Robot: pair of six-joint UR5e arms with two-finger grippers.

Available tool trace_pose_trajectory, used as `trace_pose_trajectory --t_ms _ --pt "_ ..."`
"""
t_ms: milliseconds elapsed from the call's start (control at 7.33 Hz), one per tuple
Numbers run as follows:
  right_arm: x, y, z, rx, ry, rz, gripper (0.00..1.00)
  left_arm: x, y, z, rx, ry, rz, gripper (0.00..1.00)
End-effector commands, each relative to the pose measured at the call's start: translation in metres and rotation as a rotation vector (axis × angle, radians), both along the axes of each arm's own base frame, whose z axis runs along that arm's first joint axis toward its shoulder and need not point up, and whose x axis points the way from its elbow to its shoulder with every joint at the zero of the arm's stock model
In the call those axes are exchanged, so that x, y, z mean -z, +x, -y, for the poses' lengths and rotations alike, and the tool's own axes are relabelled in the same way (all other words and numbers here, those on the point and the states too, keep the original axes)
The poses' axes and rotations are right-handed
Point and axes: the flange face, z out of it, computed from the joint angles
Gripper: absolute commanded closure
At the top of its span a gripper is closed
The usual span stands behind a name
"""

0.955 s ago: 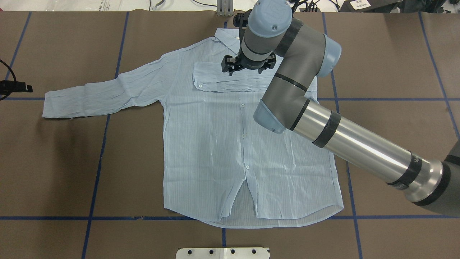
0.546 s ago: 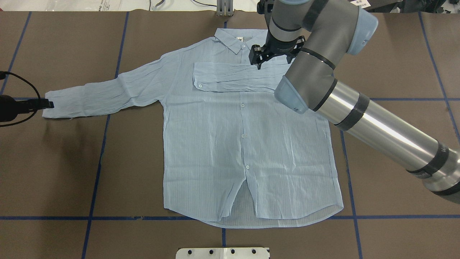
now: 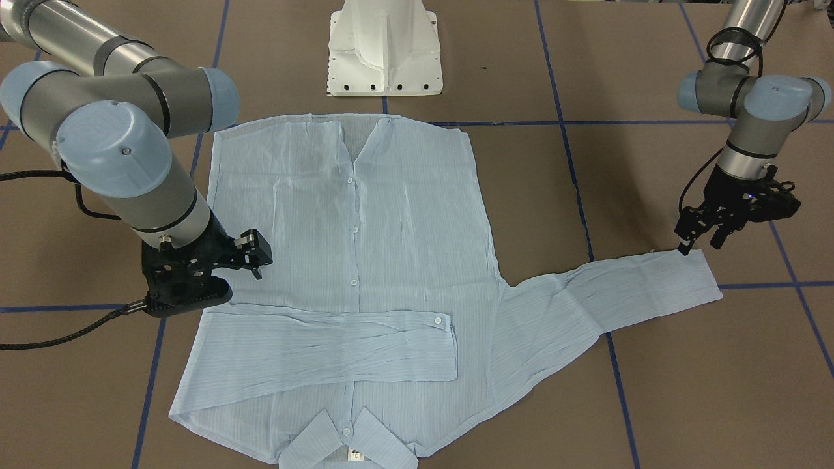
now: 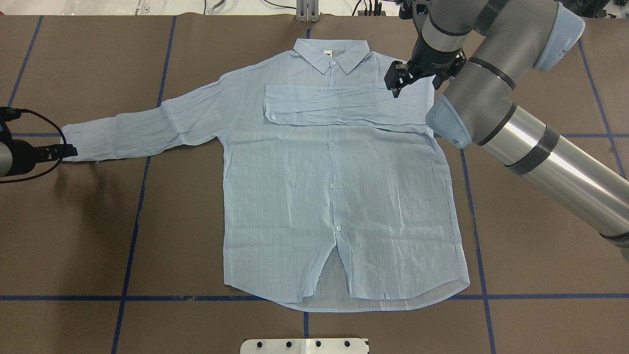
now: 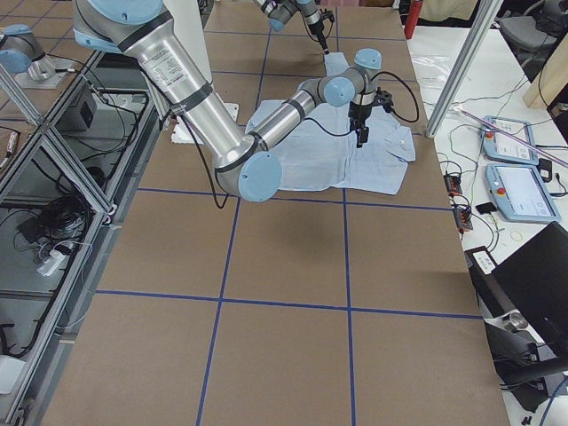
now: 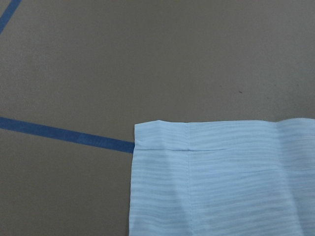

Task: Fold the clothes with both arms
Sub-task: 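Open the right gripper and lift it away from the folded sleeve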

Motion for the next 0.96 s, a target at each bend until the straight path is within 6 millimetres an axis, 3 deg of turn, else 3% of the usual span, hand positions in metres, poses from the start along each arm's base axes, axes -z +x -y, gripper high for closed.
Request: trace_pose_trajectory --t_ms 0,546,819 --pt "-0.0093 0.0052 -0.0007 -0.003 -0.009 -0.005 0.0 -0.0028 0.0014 0.0007 0.001 -0.008 0.012 0.31" --pt "-0.01 0.0062 -0.0002 -0.004 -0.008 -0.004 0.0 -0.0012 0.0096 0.0029 -0.008 -0.024 0.026 0.37" --pt "-0.0101 0.0063 -0.0001 -0.005 -0.007 -0.005 0.0 -0.002 0.0092 0.0024 -0.008 -0.025 0.027 0.48"
